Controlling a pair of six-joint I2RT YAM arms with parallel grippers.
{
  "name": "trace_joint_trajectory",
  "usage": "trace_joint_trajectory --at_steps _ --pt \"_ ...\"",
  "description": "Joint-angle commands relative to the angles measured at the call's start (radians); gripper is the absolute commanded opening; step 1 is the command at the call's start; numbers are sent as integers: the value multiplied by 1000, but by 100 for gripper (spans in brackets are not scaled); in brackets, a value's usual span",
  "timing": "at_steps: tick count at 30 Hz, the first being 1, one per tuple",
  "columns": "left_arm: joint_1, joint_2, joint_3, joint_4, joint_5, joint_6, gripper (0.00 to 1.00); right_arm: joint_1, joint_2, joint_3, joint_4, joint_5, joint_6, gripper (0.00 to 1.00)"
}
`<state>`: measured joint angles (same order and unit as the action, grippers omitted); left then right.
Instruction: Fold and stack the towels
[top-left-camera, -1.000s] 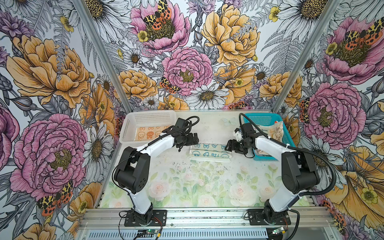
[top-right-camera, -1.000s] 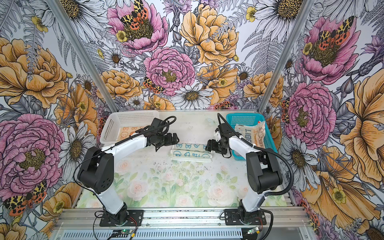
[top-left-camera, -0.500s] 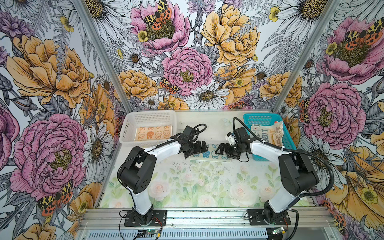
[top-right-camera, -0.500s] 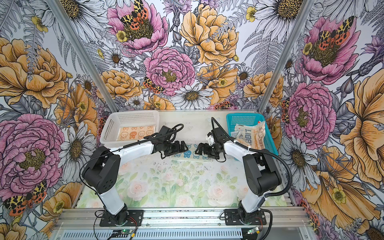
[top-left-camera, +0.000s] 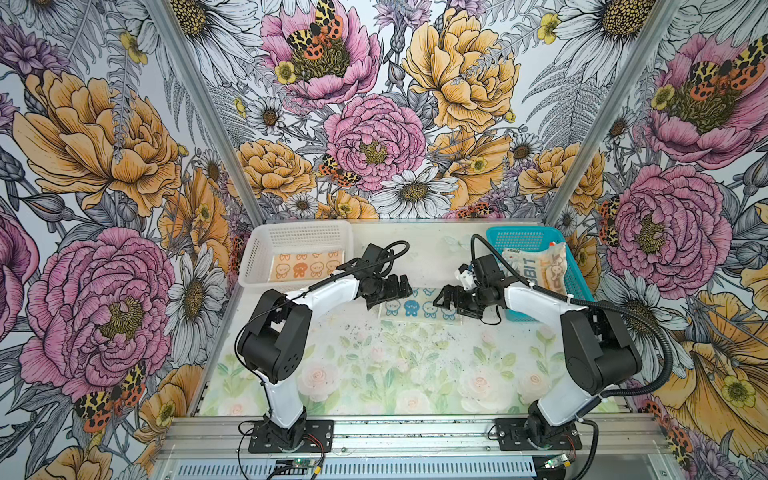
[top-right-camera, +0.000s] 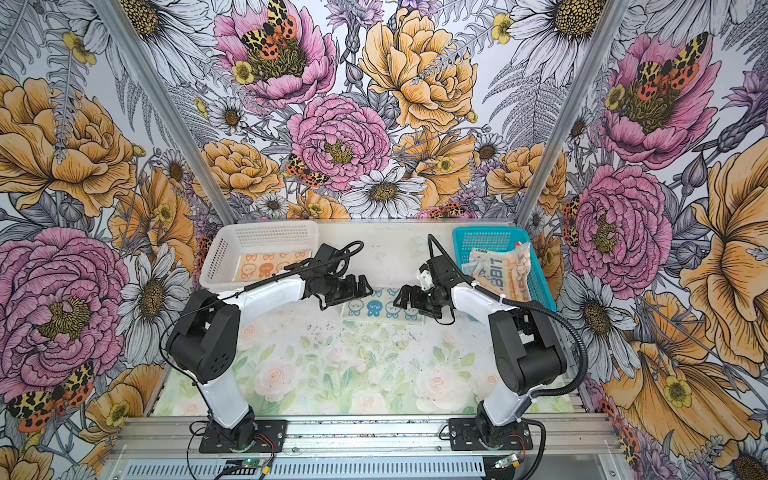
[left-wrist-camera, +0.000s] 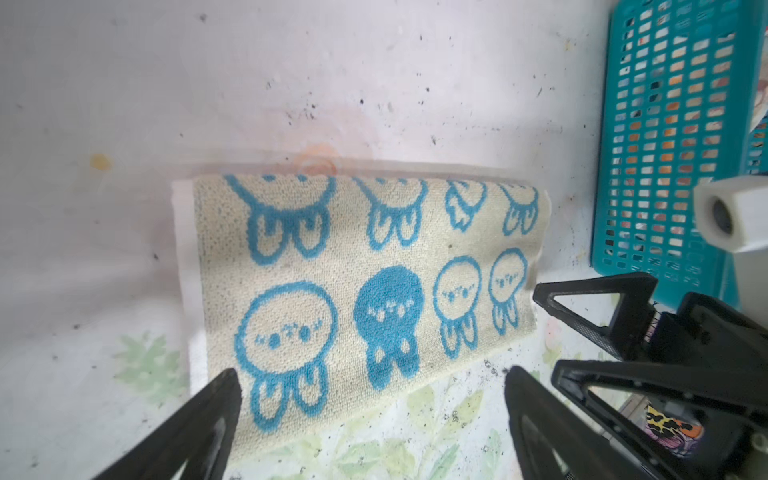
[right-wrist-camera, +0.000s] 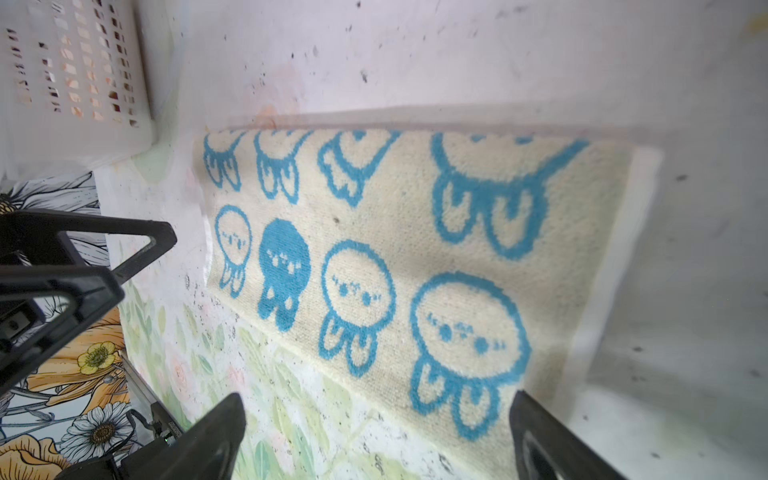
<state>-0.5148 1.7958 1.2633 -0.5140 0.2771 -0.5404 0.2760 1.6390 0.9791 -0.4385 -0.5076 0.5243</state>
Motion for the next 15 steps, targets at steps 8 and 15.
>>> trace_joint_trajectory --at_steps 8,15 --pt "21 123 77 -144 -100 123 99 -37 27 18 -26 88 -58 99" --pt "11 186 114 -170 -103 141 90 -36 64 12 -21 86 -60 99"
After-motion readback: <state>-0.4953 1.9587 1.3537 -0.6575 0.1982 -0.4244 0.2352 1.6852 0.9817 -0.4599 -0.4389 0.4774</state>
